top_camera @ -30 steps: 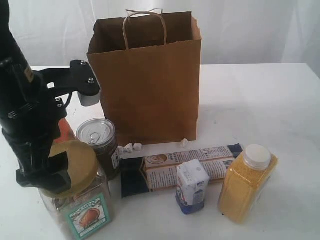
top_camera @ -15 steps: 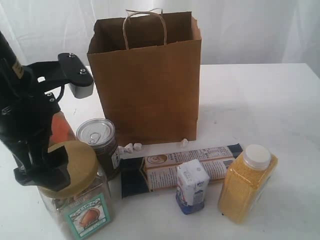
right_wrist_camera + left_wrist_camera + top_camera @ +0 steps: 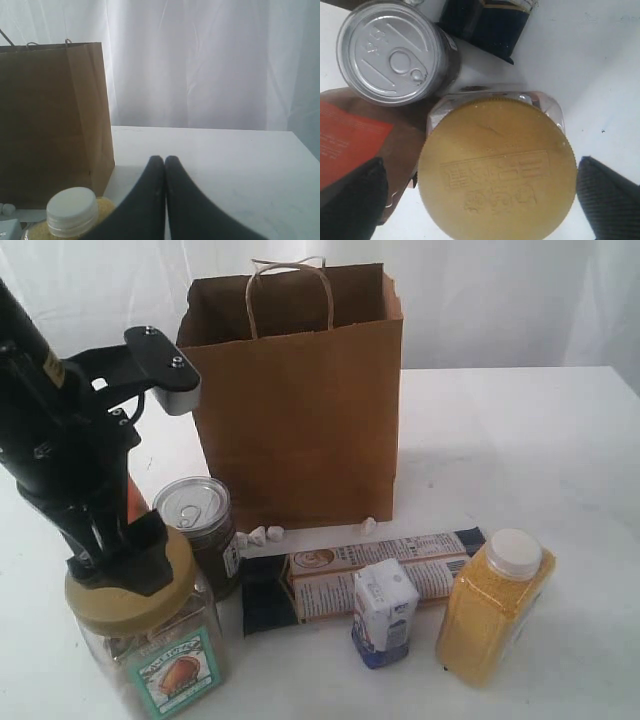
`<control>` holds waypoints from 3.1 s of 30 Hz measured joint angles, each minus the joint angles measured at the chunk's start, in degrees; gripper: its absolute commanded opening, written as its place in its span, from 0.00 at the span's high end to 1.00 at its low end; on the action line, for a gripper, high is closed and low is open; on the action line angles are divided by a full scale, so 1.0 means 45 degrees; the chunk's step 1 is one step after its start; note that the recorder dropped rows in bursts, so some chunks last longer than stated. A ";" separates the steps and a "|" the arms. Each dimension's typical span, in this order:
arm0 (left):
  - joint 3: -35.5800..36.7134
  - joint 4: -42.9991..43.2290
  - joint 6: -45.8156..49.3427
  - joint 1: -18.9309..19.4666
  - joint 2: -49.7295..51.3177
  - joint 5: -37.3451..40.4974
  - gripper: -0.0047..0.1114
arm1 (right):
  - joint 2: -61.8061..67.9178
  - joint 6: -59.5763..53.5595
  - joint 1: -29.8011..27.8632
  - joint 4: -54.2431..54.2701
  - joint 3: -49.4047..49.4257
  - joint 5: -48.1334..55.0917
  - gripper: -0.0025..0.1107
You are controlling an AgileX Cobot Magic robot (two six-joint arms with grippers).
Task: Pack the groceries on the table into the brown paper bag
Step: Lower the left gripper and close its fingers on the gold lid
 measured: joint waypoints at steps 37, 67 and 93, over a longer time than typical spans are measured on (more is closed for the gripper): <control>-0.0026 -0.0627 -0.0159 0.0000 0.0920 0.0785 0.05 | 0.0000 0.0000 0.0000 0.0000 0.0000 0.0023 0.98; -0.0026 -0.0209 -0.0132 0.0000 0.0567 0.0734 0.05 | 0.0000 0.0000 0.0000 0.0000 0.0000 0.0023 0.98; -0.0026 -0.0209 0.0253 0.0000 0.0567 0.1051 0.05 | 0.0000 0.0000 0.0000 0.0000 0.0000 0.0023 0.98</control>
